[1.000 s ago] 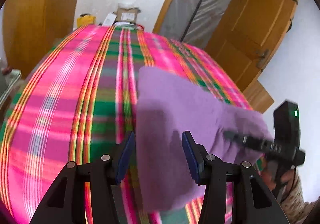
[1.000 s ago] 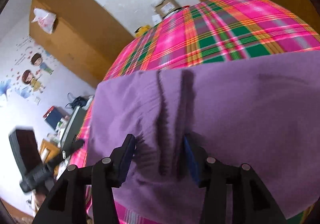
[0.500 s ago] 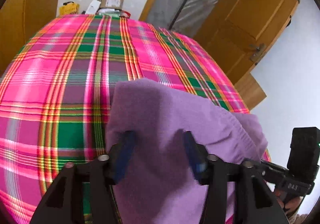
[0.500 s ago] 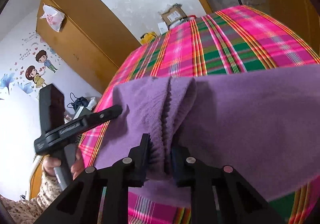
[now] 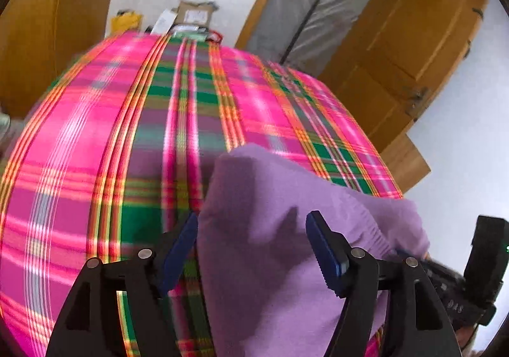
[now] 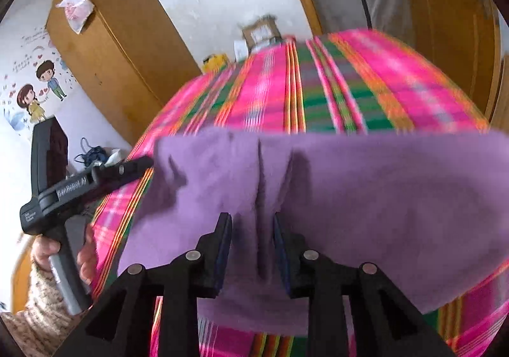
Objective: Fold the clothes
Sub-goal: 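Grasp the sweater fold with the right gripper while the left gripper releases, then open the right gripper and lift it off the lilac sweater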
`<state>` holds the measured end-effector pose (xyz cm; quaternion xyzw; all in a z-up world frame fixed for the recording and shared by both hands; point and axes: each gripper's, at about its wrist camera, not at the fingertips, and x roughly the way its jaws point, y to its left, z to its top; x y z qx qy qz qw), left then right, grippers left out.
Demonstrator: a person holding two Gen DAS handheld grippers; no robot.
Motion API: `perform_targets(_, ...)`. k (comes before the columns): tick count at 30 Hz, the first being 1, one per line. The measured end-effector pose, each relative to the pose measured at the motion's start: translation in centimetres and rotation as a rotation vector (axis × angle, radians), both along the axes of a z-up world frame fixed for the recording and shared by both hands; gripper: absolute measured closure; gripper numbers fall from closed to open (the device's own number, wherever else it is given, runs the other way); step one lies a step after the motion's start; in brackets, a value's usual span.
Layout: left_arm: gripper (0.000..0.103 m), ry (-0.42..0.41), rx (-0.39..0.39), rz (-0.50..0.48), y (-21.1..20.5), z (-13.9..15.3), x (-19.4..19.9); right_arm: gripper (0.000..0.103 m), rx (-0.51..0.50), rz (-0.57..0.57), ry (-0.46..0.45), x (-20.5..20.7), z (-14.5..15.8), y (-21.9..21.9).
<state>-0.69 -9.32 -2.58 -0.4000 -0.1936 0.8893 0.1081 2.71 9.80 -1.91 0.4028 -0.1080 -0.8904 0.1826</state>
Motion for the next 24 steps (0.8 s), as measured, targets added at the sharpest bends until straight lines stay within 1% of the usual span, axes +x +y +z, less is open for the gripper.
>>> perform_targets(3, 0.031, -0.027, -0.001, 0.010, -0.3, -0.7, 1.2, 0.075, 0.059, -0.004, 0.062, -0.2, 1.4, -0.5)
perform_targets(5, 0.031, -0.041, -0.009, 0.011, -0.2, -1.3, 1.9, 0.073, 0.066, 0.021, 0.089, -0.8, 2.3, -1.1)
perform_targets(8, 0.031, -0.054, -0.015, 0.008, 0.1, -1.9, 2.8, 0.073, 0.090, 0.104, 0.150, -2.7, 3.5, -3.3)
perform_targets(12, 0.031, -0.064, -0.043, 0.001, 0.6, -2.3, 3.9, 0.072, 0.092, 0.289, 0.096, -6.7, 3.5, -7.9)
perform_targets(14, 0.031, -0.068, -0.060, -0.005, 0.9, -2.5, 4.1, 0.072, 0.099, 0.363, 0.088, -7.6, 3.4, -9.9)
perform_targets(17, 0.031, -0.071, -0.082, -0.009, 1.3, -2.7, 4.2, 0.072, 0.140, 0.442, 0.073, -7.7, 2.8, -12.1)
perform_targets(19, 0.031, -0.061, -0.105, -0.021, 1.6, -2.8, 4.4, 0.072, 0.223, 0.417, 0.057, -8.2, 1.8, -12.9)
perform_targets(21, 0.031, -0.049, -0.131, -0.033, 1.9, -2.9, 4.6, 0.072, 0.302, 0.363, 0.049, -9.5, 0.6, -13.5)
perform_targets(24, 0.031, -0.033, -0.144, -0.039, 2.0, -2.9, 5.0, 0.072, 0.316, 0.327, -0.004, -11.0, -0.6, -13.9)
